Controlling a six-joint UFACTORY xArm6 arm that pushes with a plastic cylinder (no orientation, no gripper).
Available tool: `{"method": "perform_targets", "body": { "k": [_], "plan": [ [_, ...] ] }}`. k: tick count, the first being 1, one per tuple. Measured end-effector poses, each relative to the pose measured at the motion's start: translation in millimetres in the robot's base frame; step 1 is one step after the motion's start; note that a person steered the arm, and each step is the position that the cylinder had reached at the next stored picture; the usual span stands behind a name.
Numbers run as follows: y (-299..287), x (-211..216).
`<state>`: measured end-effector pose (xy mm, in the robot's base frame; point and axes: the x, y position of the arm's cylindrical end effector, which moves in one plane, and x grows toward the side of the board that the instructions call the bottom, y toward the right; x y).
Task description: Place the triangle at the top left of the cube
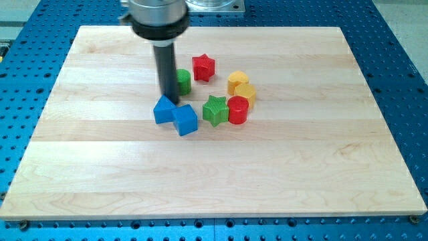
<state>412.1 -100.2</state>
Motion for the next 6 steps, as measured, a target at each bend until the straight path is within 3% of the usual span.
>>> {"method": "perform_targets", "body": {
  "k": [1,2,3,4,5,6],
  "plan": [
    [-30.2,33.2],
    [12.8,59.3],
    [22.1,48.4],
    [3.4,5.3],
    [25.1,-15.6],
    [73.0,19.5]
  ]
}}
